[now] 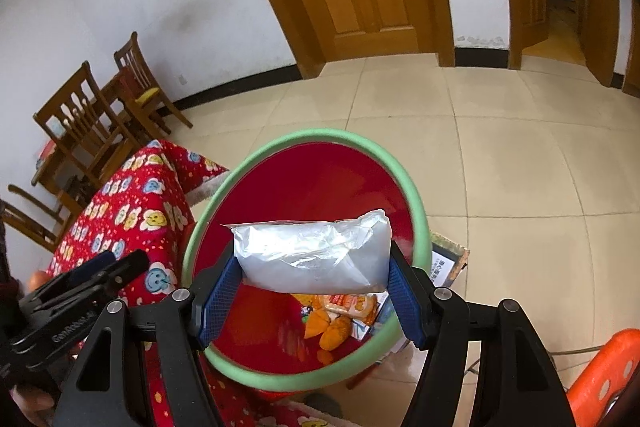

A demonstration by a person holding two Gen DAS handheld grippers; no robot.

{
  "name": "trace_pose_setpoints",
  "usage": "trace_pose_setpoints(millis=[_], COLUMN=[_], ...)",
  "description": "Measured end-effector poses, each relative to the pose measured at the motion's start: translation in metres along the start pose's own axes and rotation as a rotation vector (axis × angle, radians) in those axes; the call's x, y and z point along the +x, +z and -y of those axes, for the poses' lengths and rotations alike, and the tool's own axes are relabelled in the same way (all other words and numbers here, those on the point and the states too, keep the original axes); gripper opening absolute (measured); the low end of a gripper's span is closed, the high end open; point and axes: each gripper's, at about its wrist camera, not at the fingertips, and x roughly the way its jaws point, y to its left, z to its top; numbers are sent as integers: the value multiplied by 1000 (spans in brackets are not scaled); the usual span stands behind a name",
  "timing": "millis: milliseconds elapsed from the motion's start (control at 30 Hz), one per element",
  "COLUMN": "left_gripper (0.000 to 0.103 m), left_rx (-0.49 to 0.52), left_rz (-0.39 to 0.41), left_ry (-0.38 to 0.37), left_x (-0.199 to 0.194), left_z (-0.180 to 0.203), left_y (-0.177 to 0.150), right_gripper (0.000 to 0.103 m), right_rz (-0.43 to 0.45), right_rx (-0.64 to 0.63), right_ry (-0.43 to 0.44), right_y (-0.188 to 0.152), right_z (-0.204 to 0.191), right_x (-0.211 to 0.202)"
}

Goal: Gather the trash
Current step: 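Open the right gripper to drop the white bag into the bin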

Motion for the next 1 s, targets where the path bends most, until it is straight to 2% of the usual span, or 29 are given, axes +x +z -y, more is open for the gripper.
trace_pose_setpoints(millis=[400, 500, 1000], left_gripper=[63, 63, 62], left_rx=[-11, -13, -33], left_rz=[-13, -14, 2], left_ry=[7, 7, 10], left_x=[4, 3, -11], left_z=[-2, -2, -10], left_y=[0, 0, -2], right_gripper=[72, 76, 80], right_rz=[-32, -33, -21], right_rx=[13, 23, 0], right_ry=[18, 18, 55], right_y=[1, 2, -1], right_z=[3, 3, -12], right_x=[10, 11, -2])
